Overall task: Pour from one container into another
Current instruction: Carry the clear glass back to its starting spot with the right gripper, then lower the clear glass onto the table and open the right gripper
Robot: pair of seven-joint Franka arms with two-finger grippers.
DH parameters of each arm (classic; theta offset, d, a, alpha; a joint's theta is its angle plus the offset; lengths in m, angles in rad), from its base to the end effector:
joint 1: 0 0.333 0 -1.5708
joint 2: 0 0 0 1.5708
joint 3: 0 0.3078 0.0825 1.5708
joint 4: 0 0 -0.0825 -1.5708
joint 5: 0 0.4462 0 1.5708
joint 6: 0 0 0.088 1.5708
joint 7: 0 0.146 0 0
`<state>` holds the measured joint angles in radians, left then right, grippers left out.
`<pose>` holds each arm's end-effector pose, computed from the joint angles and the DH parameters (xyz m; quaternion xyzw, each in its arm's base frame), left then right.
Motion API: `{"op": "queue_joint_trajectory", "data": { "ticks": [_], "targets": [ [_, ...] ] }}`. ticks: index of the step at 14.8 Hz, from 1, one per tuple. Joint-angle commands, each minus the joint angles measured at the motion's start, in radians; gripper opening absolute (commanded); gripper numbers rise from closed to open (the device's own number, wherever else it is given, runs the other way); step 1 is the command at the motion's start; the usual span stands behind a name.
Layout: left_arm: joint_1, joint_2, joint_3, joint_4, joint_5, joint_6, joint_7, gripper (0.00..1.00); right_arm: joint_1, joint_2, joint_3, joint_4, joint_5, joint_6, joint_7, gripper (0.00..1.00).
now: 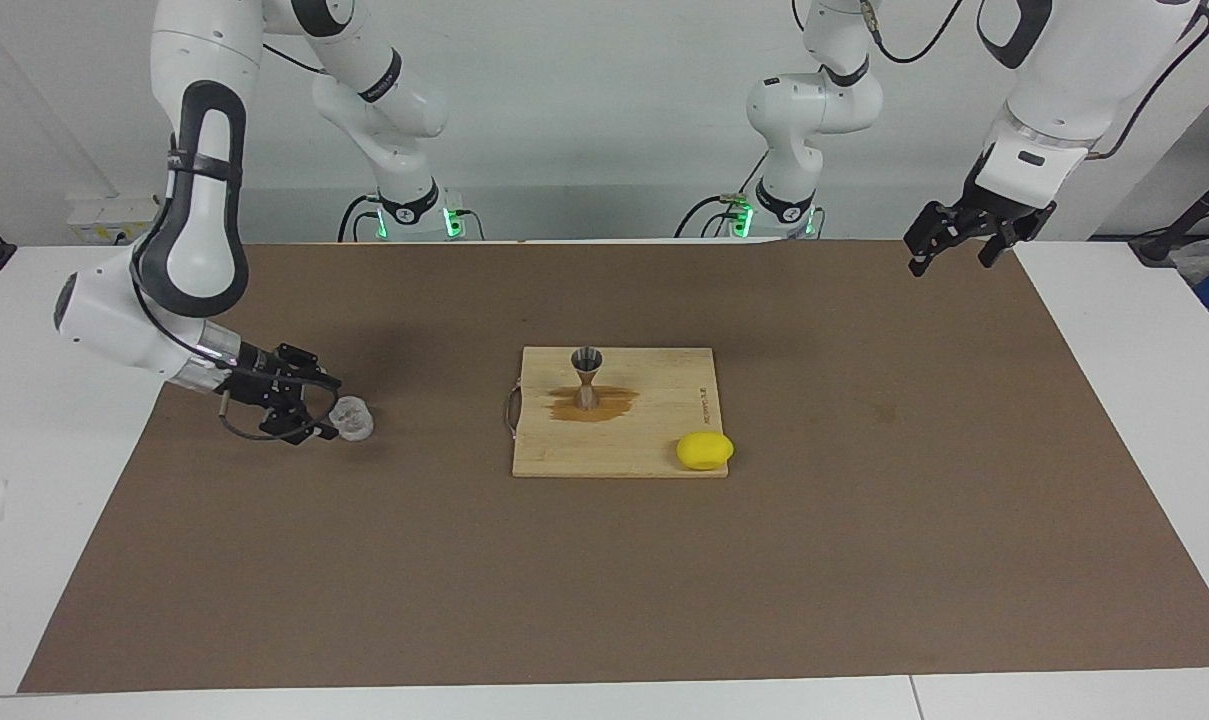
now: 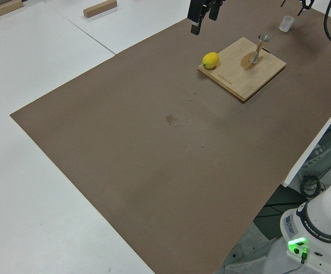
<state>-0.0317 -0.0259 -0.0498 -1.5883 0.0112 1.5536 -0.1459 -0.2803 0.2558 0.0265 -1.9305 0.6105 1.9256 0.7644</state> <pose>0.6048 -0.0481 0.5823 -0.9994 -0.0323 0.0037 0.0067 0.6233 -0.0988 0.2720 -0.7566 0.5828 0.1882 0.2290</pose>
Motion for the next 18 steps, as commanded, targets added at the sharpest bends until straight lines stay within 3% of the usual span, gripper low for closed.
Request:
{"op": "queue_joint_trajectory", "data": {
  "ticks": [1, 7, 11, 14, 18],
  "targets": [
    [0.015, -0.038, -0.008, -0.045, -0.002, 0.028, 0.014, 1.0, 0.007, -0.082, 0.007, -0.027, -0.102, 0.001, -0.016, 0.99],
    [0.015, -0.038, -0.008, -0.044, -0.002, 0.025, 0.014, 1.0, 0.14, -0.148, 0.009, -0.019, -0.349, 0.001, -0.316, 0.99],
    [0.015, -0.038, -0.008, -0.044, -0.002, 0.026, 0.014, 1.0, 0.265, -0.197, 0.013, 0.007, -0.509, 0.004, -0.346, 0.99],
    [0.015, -0.038, -0.008, -0.044, -0.002, 0.026, 0.014, 1.0, 0.322, -0.214, 0.018, 0.07, -0.629, -0.019, -0.353, 0.99],
    [0.015, -0.038, -0.008, -0.044, -0.002, 0.026, 0.014, 1.0, 0.32, -0.214, 0.018, 0.227, -0.669, -0.135, -0.46, 0.99]
  ]
}}
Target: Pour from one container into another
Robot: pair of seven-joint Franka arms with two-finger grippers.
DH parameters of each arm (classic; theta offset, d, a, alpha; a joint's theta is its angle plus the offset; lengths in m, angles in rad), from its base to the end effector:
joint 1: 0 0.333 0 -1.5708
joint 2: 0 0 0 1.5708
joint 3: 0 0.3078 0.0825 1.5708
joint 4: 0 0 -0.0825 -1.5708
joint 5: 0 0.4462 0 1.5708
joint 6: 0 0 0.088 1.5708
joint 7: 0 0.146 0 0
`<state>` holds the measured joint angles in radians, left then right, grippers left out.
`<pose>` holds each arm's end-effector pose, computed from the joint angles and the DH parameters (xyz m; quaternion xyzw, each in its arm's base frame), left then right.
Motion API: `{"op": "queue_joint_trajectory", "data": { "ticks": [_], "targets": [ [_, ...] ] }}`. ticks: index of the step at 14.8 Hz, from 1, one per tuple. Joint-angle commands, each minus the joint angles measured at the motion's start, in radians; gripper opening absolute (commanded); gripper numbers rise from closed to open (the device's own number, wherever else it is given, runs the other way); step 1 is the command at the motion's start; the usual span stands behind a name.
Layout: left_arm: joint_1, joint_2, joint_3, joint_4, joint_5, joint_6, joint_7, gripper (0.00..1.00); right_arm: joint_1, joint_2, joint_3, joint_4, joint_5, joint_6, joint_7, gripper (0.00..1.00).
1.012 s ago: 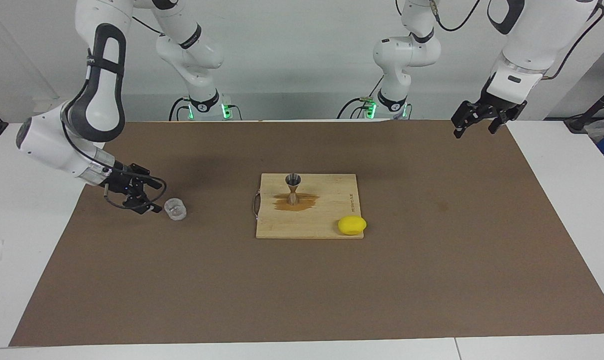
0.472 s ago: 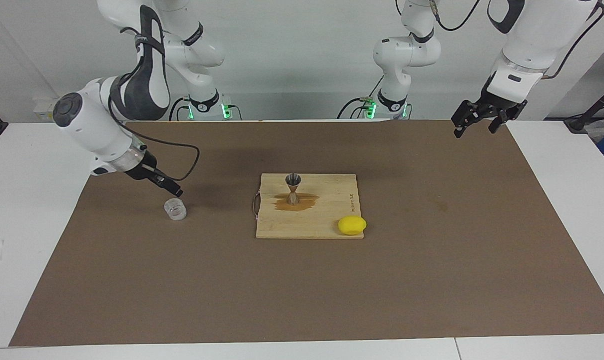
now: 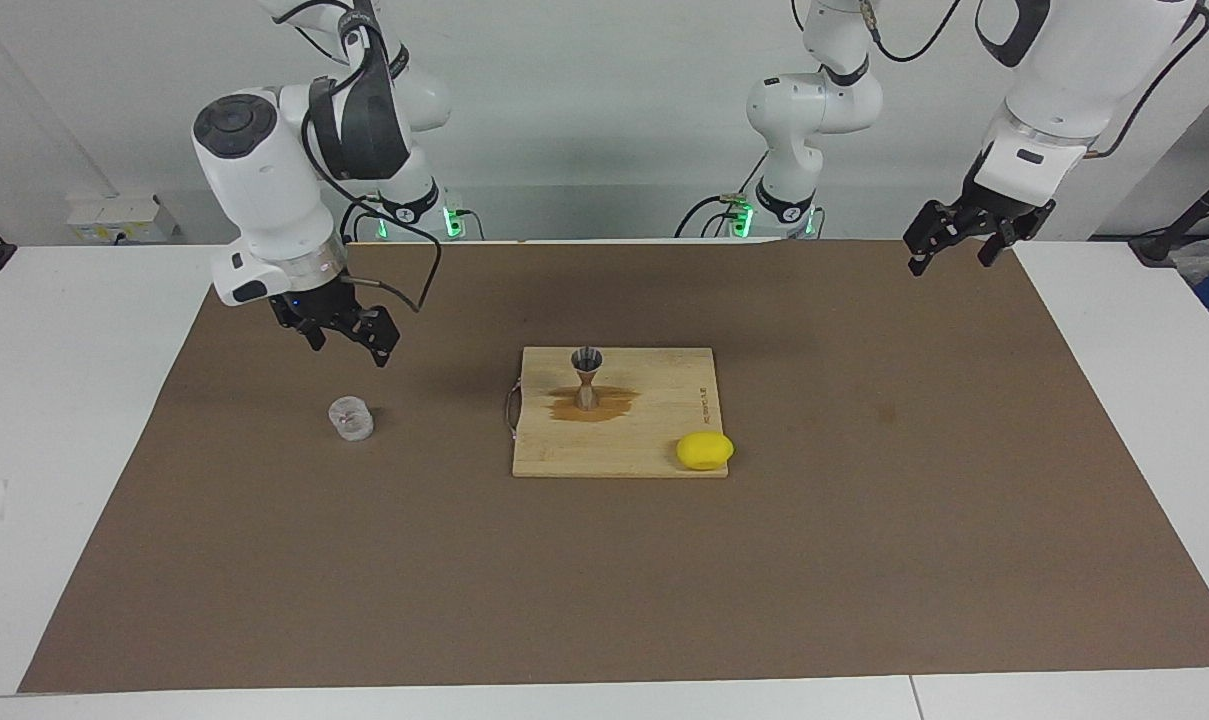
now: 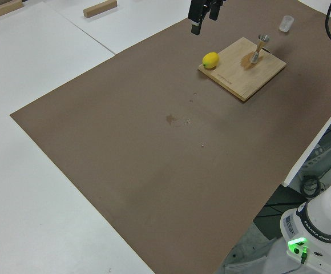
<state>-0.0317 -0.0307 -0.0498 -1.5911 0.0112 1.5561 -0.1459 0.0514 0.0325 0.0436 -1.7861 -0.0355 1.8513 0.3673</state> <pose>0.6038 -0.0480 0.5839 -0.9995 -0.0323 0.0014 0.0066 0.6355 0.0562 0.4655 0.9911 -0.1311 0.0197 0.0122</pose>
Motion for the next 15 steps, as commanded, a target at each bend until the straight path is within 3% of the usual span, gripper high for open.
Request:
{"op": "queue_joint_trajectory", "data": {
  "ticks": [1, 5, 10, 15],
  "targets": [
    [0.015, -0.034, -0.008, -0.043, -0.002, 0.024, 0.014, 1.0, -0.013, 0.009, 0.001, 0.117, -0.024, -0.082, -0.073, 0.99],
    [0.015, -0.034, -0.008, -0.044, -0.002, 0.027, 0.014, 1.0, -0.025, 0.009, -0.004, 0.22, -0.021, -0.179, -0.113, 0.99],
    [0.015, -0.034, -0.008, -0.044, -0.002, 0.027, 0.014, 1.0, -0.016, -0.042, -0.002, 0.209, -0.004, -0.273, -0.174, 0.99],
    [0.015, -0.034, -0.008, -0.044, -0.002, 0.027, 0.014, 1.0, -0.01, -0.077, 0.001, 0.145, -0.004, -0.271, -0.228, 0.99]
  ]
}}
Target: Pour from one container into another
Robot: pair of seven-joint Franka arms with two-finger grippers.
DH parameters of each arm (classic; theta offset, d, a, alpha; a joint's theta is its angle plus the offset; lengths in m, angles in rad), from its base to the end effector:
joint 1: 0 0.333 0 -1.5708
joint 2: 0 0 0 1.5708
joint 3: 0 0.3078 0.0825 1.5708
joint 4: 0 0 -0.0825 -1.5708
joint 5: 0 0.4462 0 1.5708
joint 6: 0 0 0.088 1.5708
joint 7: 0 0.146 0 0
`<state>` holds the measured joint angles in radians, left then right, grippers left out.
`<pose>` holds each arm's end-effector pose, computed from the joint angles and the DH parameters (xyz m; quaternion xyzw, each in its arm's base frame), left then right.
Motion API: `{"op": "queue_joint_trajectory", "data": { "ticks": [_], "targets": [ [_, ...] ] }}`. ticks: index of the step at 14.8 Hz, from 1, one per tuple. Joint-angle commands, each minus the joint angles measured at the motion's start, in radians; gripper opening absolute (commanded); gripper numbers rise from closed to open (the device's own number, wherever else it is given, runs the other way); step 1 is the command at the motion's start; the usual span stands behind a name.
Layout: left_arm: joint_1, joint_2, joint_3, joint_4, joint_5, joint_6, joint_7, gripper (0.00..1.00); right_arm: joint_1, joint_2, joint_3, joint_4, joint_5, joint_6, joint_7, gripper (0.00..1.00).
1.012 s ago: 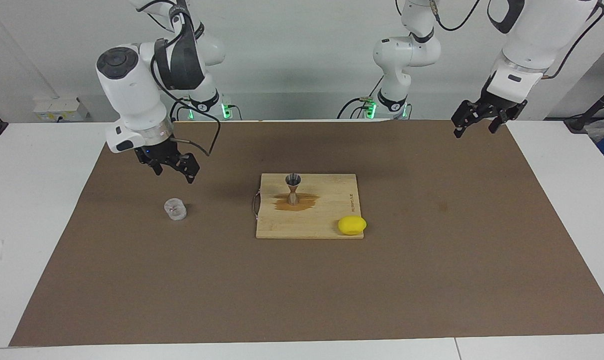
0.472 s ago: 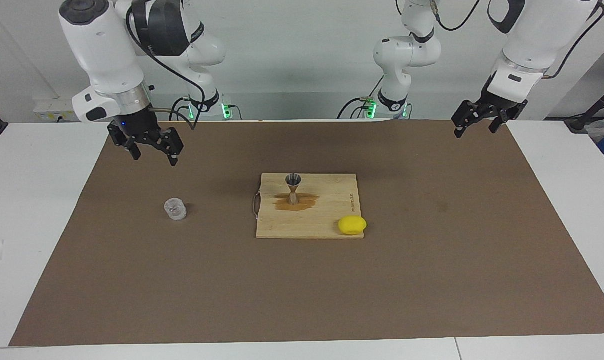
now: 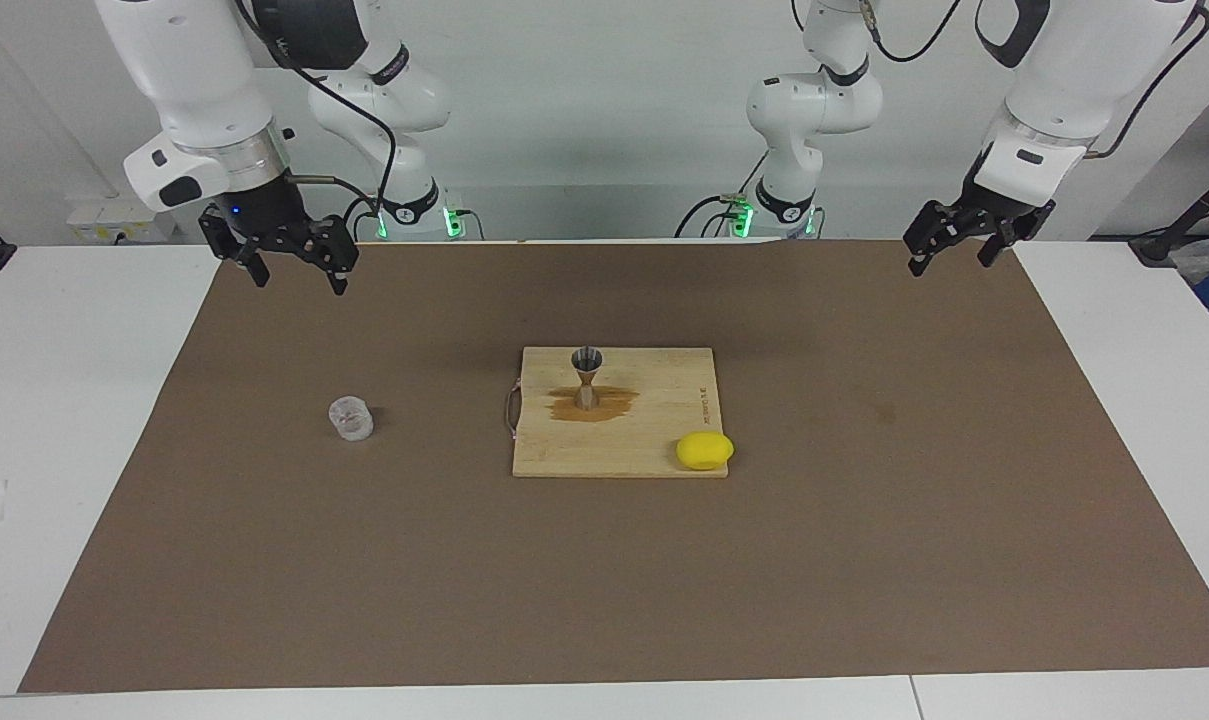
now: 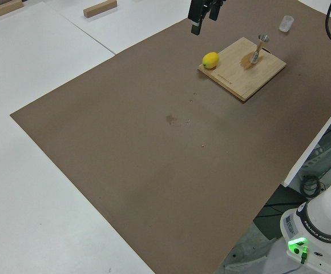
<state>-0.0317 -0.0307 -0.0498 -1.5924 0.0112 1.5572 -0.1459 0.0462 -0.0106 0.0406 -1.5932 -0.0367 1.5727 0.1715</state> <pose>0.6039 -0.0480 0.5833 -0.9995 -0.0323 0.0015 0.0066 0.6111 0.0479 0.5721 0.9989 -0.0422 -0.0025 0.0190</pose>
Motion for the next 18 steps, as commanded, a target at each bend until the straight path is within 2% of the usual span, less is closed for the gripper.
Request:
{"op": "queue_joint_trajectory", "data": {
  "ticks": [1, 6, 10, 18],
  "targets": [
    [0.015, -0.034, -0.008, -0.043, -0.002, 0.027, 0.014, 1.0, -0.005, -0.034, 0.004, -0.047, -0.003, 0.007, -0.041, 0.99],
    [0.015, -0.034, -0.008, -0.043, -0.002, 0.026, 0.014, 1.0, -0.005, -0.055, 0.005, -0.088, 0.0, 0.006, -0.044, 0.99],
    [0.015, -0.034, -0.008, -0.043, -0.002, 0.026, 0.014, 1.0, -0.008, -0.057, 0.005, -0.09, 0.043, 0.01, -0.07, 0.99],
    [0.015, -0.034, -0.008, -0.043, -0.002, 0.026, 0.014, 1.0, -0.006, -0.057, 0.005, -0.091, 0.043, 0.016, -0.076, 0.99]
  ]
}}
